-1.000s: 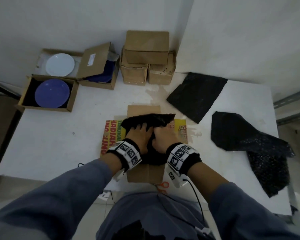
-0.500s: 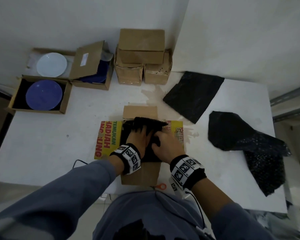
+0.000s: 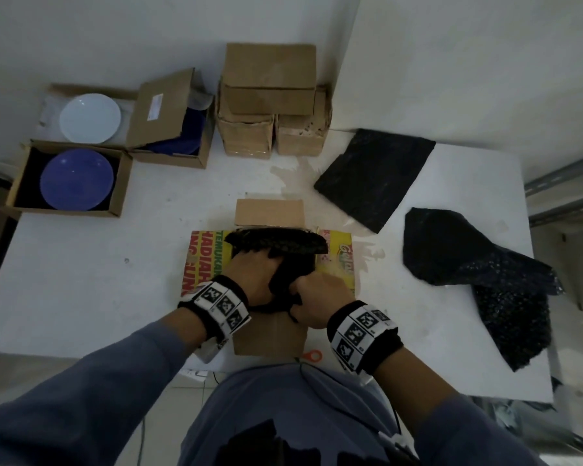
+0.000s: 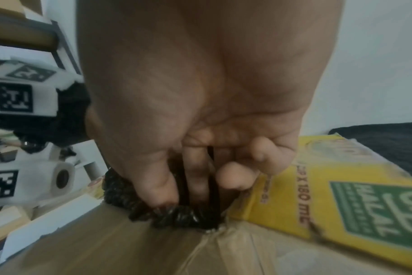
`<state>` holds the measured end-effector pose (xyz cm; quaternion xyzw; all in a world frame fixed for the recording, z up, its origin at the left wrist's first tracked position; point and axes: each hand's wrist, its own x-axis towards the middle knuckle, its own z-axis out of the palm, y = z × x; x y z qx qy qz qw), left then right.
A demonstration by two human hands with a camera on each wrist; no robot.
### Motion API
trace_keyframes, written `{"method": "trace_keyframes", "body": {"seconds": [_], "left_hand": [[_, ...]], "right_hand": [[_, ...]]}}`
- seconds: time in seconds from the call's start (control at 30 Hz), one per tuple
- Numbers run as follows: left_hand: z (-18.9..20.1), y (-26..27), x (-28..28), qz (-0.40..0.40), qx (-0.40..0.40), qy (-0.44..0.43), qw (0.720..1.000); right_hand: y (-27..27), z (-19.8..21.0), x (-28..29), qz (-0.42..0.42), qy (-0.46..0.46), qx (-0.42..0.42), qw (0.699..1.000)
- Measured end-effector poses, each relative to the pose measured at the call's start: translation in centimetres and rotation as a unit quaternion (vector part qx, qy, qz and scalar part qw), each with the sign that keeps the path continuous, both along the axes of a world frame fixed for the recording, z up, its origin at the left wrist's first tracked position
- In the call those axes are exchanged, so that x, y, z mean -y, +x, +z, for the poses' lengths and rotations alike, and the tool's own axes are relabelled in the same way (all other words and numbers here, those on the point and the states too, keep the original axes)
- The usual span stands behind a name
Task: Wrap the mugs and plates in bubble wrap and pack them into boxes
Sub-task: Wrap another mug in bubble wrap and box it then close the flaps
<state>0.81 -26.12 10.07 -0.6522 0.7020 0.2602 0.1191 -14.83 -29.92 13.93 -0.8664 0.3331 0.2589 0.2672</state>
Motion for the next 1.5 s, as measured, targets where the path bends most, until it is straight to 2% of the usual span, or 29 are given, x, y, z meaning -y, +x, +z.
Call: {"method": "trace_keyframes", "body": {"seconds": [0.1, 0.27, 0.43, 0.63, 0.83, 1.3, 1.5], "left_hand": [[0.3, 0.7, -1.0, 0.012, 0.012, -0.009, 1.000], [-0.6, 0.4, -0.5, 0.025, 0.047, 0.062, 0.997], [-1.2, 0.1, 0.1, 0.014, 0.100, 0.089, 0.991], [-1.4, -0.1, 0.0, 0.094, 0.042, 0.114, 0.988], [-1.1, -0.1, 0.6, 0.151, -0.026, 0.125, 0.980], [-2.9, -0.3, 1.2, 0.201, -0.037, 0.101, 0.974], [-3.8, -0.6, 1.1, 0.217, -0.042, 0.081, 0.972]], "right_hand": [[0.3, 0.3, -0.1, -0.003, -0.008, 0.008, 1.000], [2.7, 0.9, 0.9, -0.082, -0.017, 0.091, 0.992], [5.0, 0.7, 2.7, -0.110, 0.008, 0.043, 0.993], [6.4, -0.1, 3.2, -0.082, 0.049, -0.052, 0.994], [6.9, -2.2, 4.0, -0.127, 0.086, -0.057, 0.987], [7.5, -3.3, 4.6, -0.146, 0.126, -0.079, 0.978], [7.4, -3.8, 4.3, -0.193, 0.129, -0.065, 0.971]]}}
